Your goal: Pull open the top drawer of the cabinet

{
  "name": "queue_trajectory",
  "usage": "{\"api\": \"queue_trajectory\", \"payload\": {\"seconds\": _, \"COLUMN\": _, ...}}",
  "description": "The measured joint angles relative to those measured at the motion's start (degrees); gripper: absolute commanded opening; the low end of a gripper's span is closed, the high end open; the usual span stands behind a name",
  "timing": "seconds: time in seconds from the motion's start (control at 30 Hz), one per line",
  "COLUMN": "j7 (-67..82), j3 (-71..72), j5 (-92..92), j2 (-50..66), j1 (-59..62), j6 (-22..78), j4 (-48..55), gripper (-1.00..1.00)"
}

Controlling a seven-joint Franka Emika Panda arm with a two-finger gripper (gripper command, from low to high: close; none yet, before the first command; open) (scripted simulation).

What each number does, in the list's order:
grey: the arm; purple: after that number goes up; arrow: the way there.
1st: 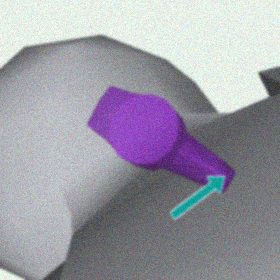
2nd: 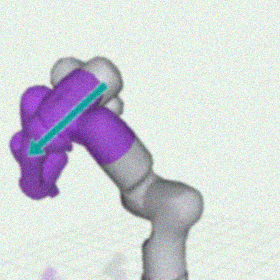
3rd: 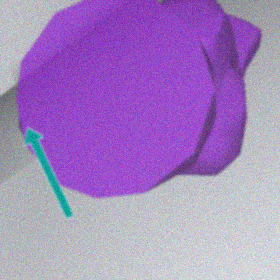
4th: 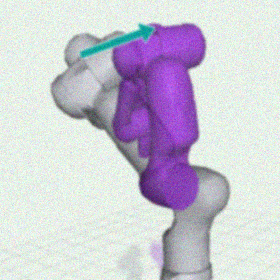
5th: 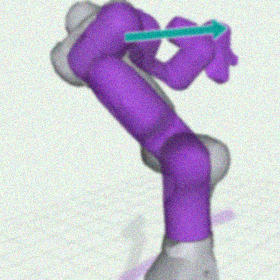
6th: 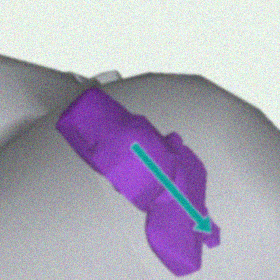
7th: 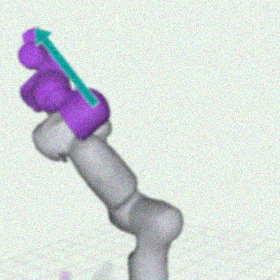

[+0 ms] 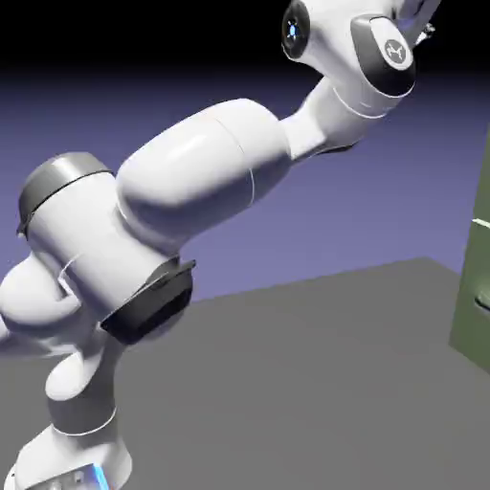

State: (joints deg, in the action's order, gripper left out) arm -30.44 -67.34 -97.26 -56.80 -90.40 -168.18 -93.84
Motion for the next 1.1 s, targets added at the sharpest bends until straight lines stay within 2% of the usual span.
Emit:
{"api": "queue_trajectory", "payload": {"seconds": 0.6, "j7": 5.00, "j3": -28.01, "j5": -40.45, "j2": -10.04, "j1": -37.32, "j6": 2.42, "j4": 27.94, "gripper": 0.00}}
{"api": "queue_trajectory", "payload": {"seconds": 1.03, "j7": 34.87, "j3": -19.95, "j5": -27.72, "j2": -21.54, "j1": -52.93, "j6": 1.54, "j4": 49.15, "gripper": 0.00}}
{"api": "queue_trajectory", "payload": {"seconds": 1.07, "j7": 35.20, "j3": -19.86, "j5": -27.58, "j2": -21.66, "j1": -53.11, "j6": 1.53, "j4": 49.38, "gripper": -1.00}}
{"api": "queue_trajectory", "payload": {"seconds": 1.1, "j7": 35.21, "j3": -19.86, "j5": -27.58, "j2": -21.66, "j1": -53.11, "j6": 1.53, "j4": 49.38, "gripper": -1.00}}
